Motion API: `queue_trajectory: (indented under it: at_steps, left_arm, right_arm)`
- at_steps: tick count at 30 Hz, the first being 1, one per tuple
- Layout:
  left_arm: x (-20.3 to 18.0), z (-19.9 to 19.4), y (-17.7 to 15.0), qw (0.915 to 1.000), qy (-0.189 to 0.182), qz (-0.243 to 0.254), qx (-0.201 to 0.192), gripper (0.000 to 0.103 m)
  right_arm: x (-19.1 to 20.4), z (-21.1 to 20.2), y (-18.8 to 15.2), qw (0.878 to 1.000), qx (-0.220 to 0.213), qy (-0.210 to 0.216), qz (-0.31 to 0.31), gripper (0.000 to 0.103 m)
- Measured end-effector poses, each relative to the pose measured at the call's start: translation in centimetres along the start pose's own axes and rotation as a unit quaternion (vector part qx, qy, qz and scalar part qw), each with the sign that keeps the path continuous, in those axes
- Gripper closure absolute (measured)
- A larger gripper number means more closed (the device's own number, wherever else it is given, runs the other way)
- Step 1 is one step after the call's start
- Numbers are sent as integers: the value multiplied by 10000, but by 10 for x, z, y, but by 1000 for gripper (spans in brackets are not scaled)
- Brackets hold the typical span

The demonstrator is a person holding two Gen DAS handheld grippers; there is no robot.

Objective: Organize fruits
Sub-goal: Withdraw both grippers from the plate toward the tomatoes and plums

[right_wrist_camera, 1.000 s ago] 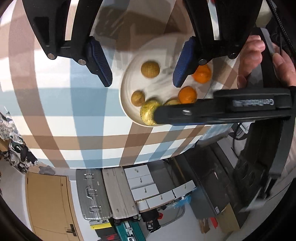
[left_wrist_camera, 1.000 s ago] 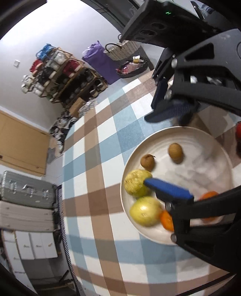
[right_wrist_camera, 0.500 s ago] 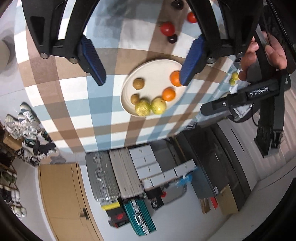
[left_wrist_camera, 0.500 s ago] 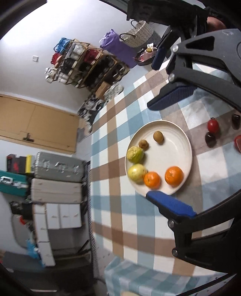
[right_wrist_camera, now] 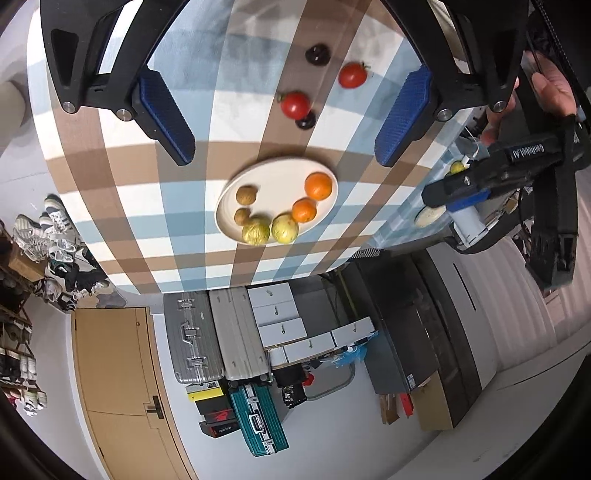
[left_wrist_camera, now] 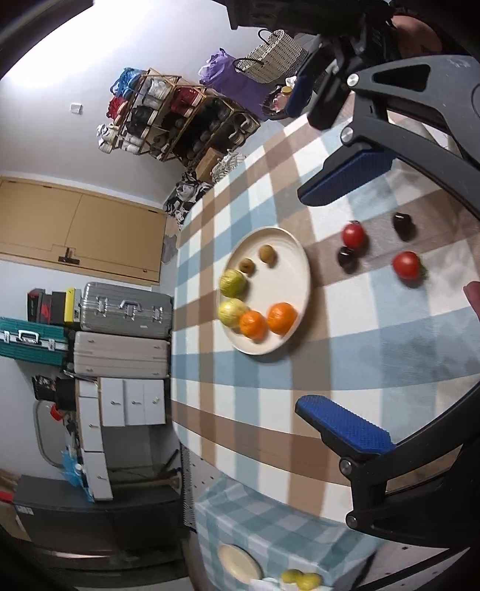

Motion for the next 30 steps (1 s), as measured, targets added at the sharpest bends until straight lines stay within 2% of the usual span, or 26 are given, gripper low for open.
queue_trajectory:
  at_steps: [6, 12, 18, 21, 27, 30]
  left_arm:
    - [9, 7, -30, 9998, 73, -68, 177, 1]
    - [8, 16, -49, 9998, 101, 45, 180, 1]
    - [11, 9, -42, 10000, 29, -43, -26, 1]
    - [13, 11, -43, 9999, -35, -126, 42, 1]
    - [19, 11, -43, 9995, -116, -277, 112, 1]
    - [21, 11, -43, 9993, -127, -326, 138, 1]
  right_arm:
    - [9, -10, -19, 9999, 83, -23, -110, 0]
    - [17, -12, -38, 9994, 291, 45, -207, 0]
    - [21, 13, -64, 9949, 958, 235, -210, 0]
    - [27, 29, -78, 9908, 1287, 278, -326, 0]
    - [28, 57, -98, 9833, 1753, 279, -409, 2]
    - [34, 63, -103, 9814, 1799, 249, -618, 5]
Point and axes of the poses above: each gripper's, at about its wrist camera, not at the fingertips, and z roughly the way its jaws point, x to its left, y to its top, the point moved 9 cm from there along z, roughly the way its jaws point, and after that the axes turned 6 degrees about x, right-handed, at the moved point
